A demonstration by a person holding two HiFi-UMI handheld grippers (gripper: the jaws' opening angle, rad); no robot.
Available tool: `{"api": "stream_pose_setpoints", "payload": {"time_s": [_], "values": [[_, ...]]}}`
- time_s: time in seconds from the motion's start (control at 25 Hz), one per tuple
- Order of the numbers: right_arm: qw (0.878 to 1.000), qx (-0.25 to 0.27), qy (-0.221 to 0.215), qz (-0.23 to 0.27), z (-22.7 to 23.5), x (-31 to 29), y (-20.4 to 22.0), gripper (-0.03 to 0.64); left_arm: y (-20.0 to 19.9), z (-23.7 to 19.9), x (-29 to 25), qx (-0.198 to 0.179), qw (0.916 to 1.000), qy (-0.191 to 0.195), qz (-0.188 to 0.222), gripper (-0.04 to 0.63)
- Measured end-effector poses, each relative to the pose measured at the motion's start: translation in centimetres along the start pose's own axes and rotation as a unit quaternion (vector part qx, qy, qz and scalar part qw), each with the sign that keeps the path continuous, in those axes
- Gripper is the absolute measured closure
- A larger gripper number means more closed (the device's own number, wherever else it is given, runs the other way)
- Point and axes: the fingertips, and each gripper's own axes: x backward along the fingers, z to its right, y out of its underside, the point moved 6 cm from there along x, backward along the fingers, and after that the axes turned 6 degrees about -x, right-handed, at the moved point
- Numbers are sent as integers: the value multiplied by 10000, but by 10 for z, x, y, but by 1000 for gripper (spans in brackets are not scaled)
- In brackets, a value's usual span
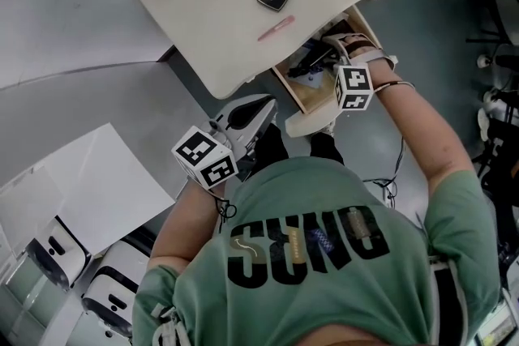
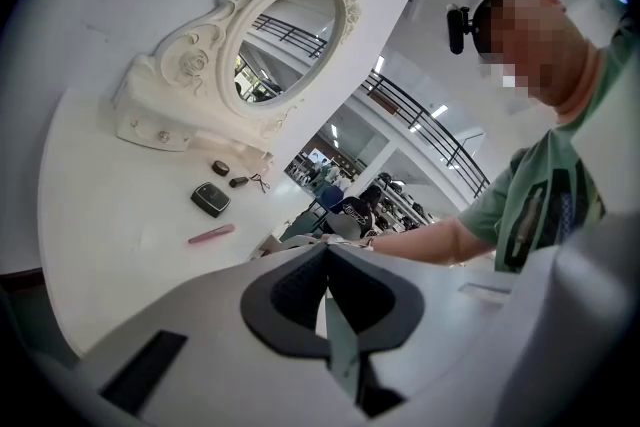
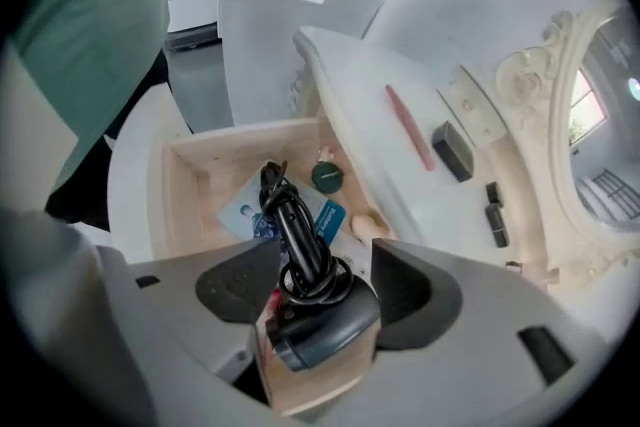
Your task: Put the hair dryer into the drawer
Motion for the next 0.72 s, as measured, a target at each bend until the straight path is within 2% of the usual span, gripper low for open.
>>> {"api": "stream_pose_setpoints", "payload": {"time_s": [0.12,0.24,0.4,0.48,0.56,0.72], "values": [[9989,-365,138,254,3,41,1,339,-13,16,-5,-157,9999,60,24,587],[9931,-974,289,584,9,87,4,339,-27,34,-12,-311,9994,105,52,586],[9700,-2022,668,1173,31,156,15,348,-54,56,-26,-649,9975,250,137,586],[9511,-2545,857,1525,41,193,22,357,-68,68,-32,-801,9961,308,209,586],[9246,-3105,1006,1966,49,230,32,365,-81,81,-36,-955,9944,354,284,586],[8528,-4116,1393,2896,65,304,57,389,-108,103,-42,-1195,9909,379,486,586]]}}
